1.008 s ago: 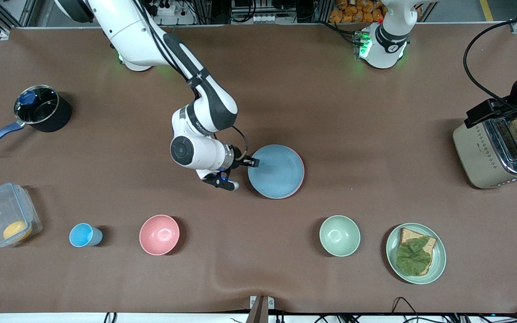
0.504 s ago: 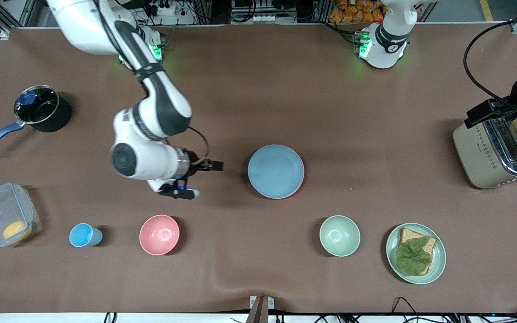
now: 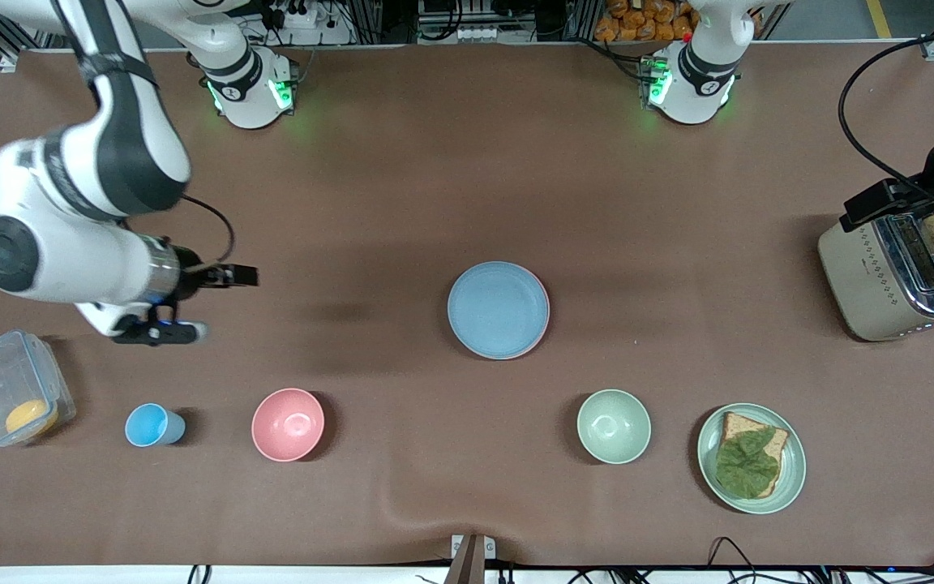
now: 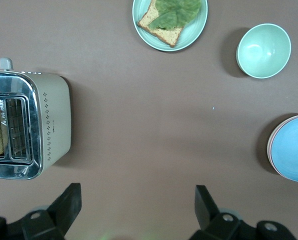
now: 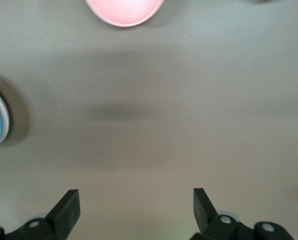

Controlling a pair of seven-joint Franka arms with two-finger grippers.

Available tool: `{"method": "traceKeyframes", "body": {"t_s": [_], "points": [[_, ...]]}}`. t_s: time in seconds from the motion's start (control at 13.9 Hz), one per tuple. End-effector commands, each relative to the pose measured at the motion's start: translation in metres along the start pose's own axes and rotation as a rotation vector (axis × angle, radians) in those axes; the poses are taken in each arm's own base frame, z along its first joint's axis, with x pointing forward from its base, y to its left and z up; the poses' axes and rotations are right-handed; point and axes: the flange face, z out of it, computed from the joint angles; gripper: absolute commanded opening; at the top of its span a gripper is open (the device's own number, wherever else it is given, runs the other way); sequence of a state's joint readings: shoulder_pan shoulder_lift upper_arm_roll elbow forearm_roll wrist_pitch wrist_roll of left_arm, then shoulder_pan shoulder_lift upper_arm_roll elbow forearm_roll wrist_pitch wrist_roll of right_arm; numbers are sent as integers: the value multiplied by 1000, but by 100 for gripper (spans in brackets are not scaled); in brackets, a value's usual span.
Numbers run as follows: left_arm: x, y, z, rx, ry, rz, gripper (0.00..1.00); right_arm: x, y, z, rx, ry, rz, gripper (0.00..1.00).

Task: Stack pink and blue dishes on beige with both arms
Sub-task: 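Open the right gripper and withdraw it toward the saucepan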

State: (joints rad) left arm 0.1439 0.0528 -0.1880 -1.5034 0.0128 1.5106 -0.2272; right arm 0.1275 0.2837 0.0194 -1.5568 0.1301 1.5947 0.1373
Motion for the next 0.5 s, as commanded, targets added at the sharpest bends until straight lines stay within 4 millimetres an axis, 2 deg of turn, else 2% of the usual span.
{"method": "traceKeyframes", "body": {"t_s": [0.0,0.14,0.22,0.43], "points": [[-4,2,-4,-17,-7,19,100,-26,55,-33,-10,52,-46,100],[-3,-1,-4,-19,-8,17,100,-37,91,-58,-1,98,-75,100],[-3,0,-4,-19,-8,19,100,-46,100,-74,0,127,-72,100],[-3,1,-6,-9,-1,21,100,-73,100,-106,-44,177,-64,100]]}}
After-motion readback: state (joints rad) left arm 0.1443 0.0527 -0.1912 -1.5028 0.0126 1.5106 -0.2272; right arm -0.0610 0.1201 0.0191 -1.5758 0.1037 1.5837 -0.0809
